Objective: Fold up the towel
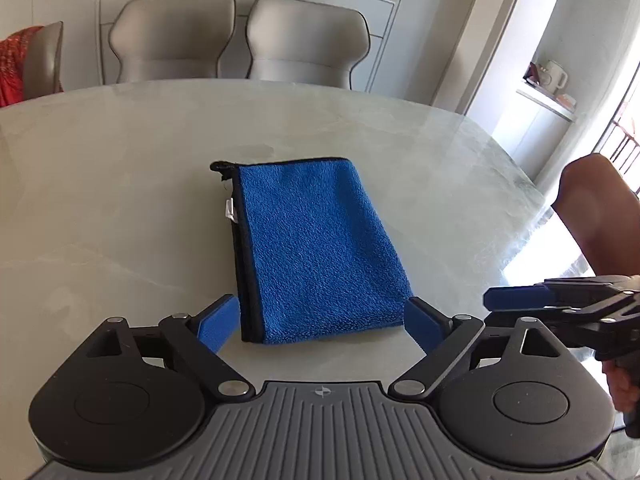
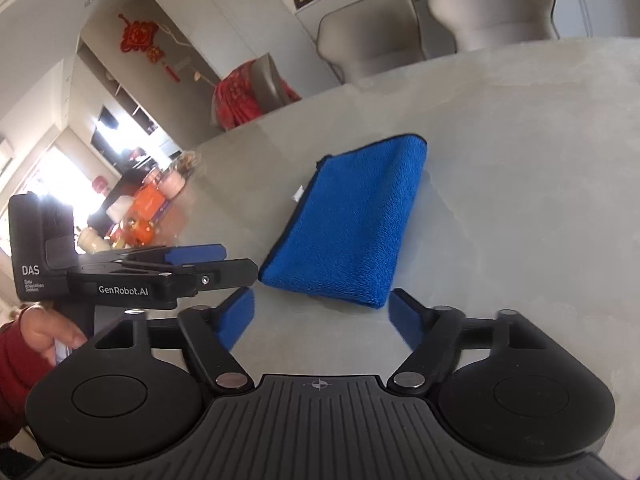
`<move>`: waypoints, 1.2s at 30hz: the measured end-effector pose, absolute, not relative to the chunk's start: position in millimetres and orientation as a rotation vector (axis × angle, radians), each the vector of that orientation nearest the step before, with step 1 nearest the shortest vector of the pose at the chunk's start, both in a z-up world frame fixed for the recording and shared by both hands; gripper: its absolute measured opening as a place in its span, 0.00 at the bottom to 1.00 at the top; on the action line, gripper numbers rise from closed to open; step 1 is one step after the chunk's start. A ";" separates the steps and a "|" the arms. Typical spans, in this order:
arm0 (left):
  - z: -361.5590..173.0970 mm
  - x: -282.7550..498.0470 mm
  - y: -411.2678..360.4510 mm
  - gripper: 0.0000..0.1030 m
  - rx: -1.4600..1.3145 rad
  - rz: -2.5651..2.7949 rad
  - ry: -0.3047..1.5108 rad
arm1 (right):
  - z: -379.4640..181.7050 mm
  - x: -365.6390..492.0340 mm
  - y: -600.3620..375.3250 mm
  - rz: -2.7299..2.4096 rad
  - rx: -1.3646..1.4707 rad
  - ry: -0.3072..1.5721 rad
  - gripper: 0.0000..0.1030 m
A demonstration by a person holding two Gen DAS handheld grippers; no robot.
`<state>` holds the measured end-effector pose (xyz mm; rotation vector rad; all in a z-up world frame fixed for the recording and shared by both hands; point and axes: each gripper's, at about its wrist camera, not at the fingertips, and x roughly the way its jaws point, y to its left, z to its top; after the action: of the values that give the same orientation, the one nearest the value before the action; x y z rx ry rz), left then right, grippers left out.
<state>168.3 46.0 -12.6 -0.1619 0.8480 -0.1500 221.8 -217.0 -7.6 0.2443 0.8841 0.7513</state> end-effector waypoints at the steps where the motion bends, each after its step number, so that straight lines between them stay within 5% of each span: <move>1: -9.1 162.6 43.6 0.93 -0.160 -0.140 0.842 | -3.8 215.7 -213.7 0.727 0.219 0.877 0.99; 14: 9.7 103.4 25.5 0.96 -0.079 -0.025 0.821 | 24.7 141.4 -178.4 0.449 -0.120 0.826 0.99; 36: 6.1 67.9 14.7 0.96 -0.051 0.120 0.849 | 6.0 106.2 -173.0 0.227 -0.108 0.766 0.99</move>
<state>67.9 14.7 6.1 -0.0511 0.8489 0.1195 106.2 -173.0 6.0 -0.1083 0.7659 0.2270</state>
